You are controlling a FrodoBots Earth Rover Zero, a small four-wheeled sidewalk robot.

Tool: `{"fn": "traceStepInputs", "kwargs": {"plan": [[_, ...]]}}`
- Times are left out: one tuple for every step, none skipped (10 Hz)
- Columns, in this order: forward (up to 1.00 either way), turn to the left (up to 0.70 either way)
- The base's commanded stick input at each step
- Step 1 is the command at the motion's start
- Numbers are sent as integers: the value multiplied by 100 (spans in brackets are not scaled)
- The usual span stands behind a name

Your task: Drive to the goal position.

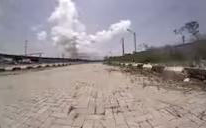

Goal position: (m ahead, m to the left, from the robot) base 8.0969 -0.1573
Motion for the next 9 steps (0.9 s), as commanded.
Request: {"fn": "traceStepInputs", "kwargs": {"plan": [[70,0],[70,0],[70,0],[70,0],[70,0],[70,0],[70,0],[70,0],[70,0]]}}
